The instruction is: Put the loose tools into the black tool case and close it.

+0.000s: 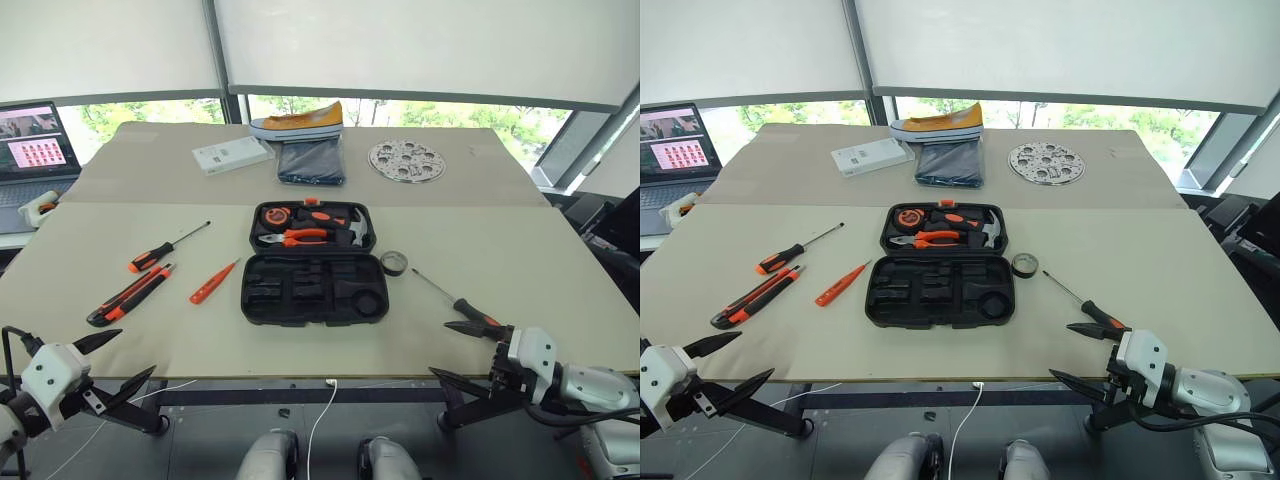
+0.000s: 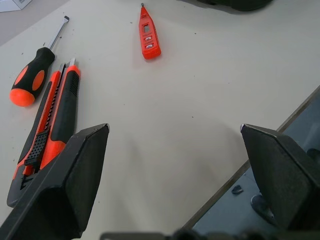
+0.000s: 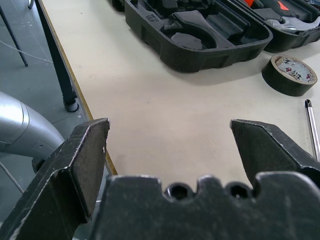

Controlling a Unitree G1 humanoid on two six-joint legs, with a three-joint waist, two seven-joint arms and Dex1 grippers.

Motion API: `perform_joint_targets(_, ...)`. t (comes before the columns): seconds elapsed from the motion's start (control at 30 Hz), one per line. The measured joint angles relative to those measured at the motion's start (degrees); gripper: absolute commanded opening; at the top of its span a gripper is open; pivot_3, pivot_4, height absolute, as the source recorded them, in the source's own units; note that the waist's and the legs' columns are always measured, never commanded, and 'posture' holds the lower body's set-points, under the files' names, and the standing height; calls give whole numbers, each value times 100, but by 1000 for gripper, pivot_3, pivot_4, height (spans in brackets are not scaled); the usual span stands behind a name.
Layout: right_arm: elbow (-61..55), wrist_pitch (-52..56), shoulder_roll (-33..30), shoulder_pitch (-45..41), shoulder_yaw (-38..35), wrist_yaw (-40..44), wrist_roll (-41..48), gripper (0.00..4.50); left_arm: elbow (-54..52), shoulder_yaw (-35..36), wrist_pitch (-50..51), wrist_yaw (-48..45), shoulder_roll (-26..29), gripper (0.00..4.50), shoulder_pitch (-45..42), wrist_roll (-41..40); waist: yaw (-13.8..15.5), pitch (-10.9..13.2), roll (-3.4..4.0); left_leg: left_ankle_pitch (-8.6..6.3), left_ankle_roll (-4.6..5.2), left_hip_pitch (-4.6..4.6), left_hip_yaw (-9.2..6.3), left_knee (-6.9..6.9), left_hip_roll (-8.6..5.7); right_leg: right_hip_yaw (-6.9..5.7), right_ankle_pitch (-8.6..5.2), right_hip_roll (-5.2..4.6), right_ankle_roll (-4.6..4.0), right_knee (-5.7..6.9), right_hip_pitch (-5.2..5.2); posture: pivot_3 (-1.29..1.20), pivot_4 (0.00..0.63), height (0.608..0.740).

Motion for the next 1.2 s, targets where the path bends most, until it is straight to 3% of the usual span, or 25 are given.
perform_joint_targets(0.07, -1, 0, 1, 0, 0, 6, 8, 4475, -4, 1, 25, -1, 0, 4500, 7, -21, 0, 0, 0, 0, 0, 0, 6, 0, 1, 2, 0, 0, 0, 0, -2, 0, 150, 740)
perform_joint_targets(0.27, -763, 396, 469, -280, 117, 105, 969, 4475, -403, 688, 1826, 418, -340, 4500, 394, -1519, -79, -1, -5, -1, 2, 4, 8, -7, 17, 25, 0, -4, -1, 5, -14, 0, 150, 740)
perform_joint_targets(0.43, -1391, 794, 775, -584, 125, -252, 1409, 4475, -252, 1494, 2600, 1154, -768, 4500, 716, -2016, -73, -2, -7, -5, -1, 6, 9, -6, 16, 15, 1, -4, -2, 1, -15, 0, 150, 740)
perform_joint_targets(0.6, -1887, 984, 928, -622, 163, -644, 1404, 4475, -86, 1956, 3162, 1609, -798, 4500, 792, -2256, 31, -3, -11, -6, -1, -7, 21, -6, 16, 12, 1, -4, -2, -6, -16, 0, 150, 740)
perform_joint_targets(0.7, -2147, 1120, 945, -621, 204, -858, 1398, 4475, -63, 1977, 4000, 1707, -278, 4500, 562, -2542, 55, -10, -19, -6, -2, -49, 29, -16, 30, 16, 4, 31, -6, 2, -34, 0, 150, 740)
perform_joint_targets(0.77, -2223, 1269, 945, -738, 240, -1010, 1396, 4475, -24, 1939, 4404, 1724, 329, 4500, 206, -2540, 84, -22, -40, -5, -4, -97, 91, -25, 43, 86, 8, 87, -20, 71, -111, 0, 150, 740)
perform_joint_targets(0.87, -2373, 1429, 938, -933, 264, -1149, 1398, 4475, 85, 1661, 4657, 1680, 940, 4500, -404, -2453, 136, -41, -73, 1, -13, -81, 247, -73, 51, 220, -12, 87, -51, 201, -141, 0, 150, 740)
perform_joint_targets(0.93, -2399, 1571, 920, -1049, 296, -1243, 1398, 4475, 239, 1313, 4726, 1644, 1247, 4500, -939, -2278, 150, -65, -111, 15, -36, -42, 428, -131, 106, 288, -21, 82, -67, 202, -222, 0, 150, 740)
perform_joint_targets(1.03, -2412, 1747, 909, -1144, 330, -1331, 1393, 4475, 997, 397, 4602, 1587, 1620, 4500, -2103, -1729, 175, -54, -76, 28, -56, -14, 367, -99, 141, 168, 3, -18, -108, 162, -189, 0, 150, 740)
perform_joint_targets(1.13, -2436, 1828, 916, -1230, 327, -1446, 1385, 4475, 1942, -493, 4374, 1576, 1620, 4500, -3452, -1132, 141, -52, -68, 28, -55, -6, 348, -77, 197, -5, 7, 20, -99, 74, -112, 0, 150, 740)
perform_joint_targets(1.2, -2470, 1854, 930, -1311, 318, -1519, 1382, 4475, 2541, -1020, 4238, 1546, 1528, 4500, -4257, -791, 141, -57, -86, 28, -55, -12, 356, -63, 202, -23, 20, 34, -82, 53, -104, 0, 150, 740)
